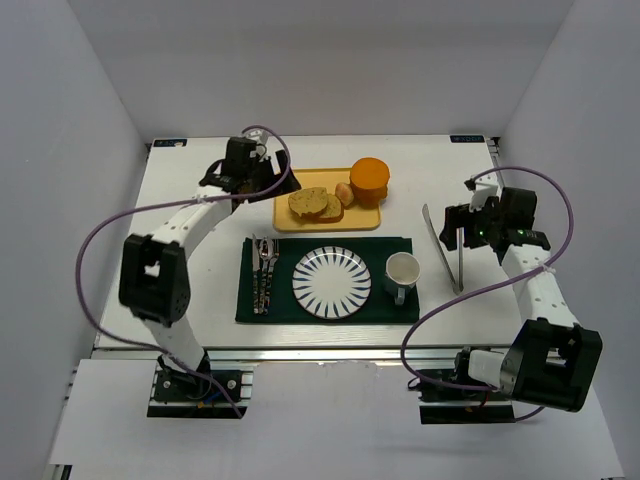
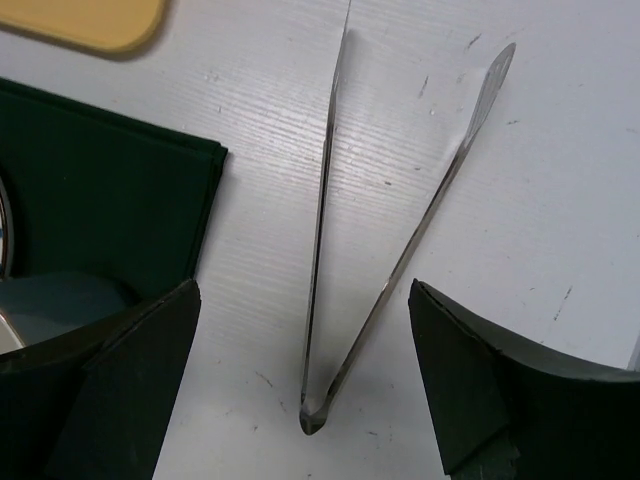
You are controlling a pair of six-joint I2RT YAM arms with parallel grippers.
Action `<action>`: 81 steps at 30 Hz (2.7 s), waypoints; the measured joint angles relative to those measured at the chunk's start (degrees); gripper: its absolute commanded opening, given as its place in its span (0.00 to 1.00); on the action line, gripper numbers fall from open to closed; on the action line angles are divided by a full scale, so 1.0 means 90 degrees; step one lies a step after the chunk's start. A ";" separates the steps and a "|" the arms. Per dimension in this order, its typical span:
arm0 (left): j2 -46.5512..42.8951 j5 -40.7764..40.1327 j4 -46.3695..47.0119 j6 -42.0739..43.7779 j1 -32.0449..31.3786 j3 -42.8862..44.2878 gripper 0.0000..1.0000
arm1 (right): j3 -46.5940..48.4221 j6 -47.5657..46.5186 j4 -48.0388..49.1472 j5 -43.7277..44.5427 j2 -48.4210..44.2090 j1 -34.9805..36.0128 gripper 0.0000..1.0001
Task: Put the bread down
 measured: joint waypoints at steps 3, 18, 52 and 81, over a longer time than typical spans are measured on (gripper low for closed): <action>-0.0894 -0.0017 0.0180 -0.0036 0.0056 -0.0585 0.84 | -0.0163 -0.0406 -0.0049 -0.0158 0.0000 -0.0097 0.57; -0.4665 -0.0124 0.0240 -0.0282 0.0255 -0.3691 0.88 | -0.0622 -0.1025 0.0104 0.0248 0.0549 -0.0180 0.89; -0.6290 -0.0406 -0.0381 -0.0843 0.0255 -0.4602 0.89 | -0.0491 -0.0350 0.1044 0.0964 0.1761 0.0364 0.25; -0.6924 -0.0537 -0.0651 -0.0991 0.0255 -0.4665 0.89 | 0.2115 -0.1817 0.0342 0.1107 0.1814 0.3215 0.48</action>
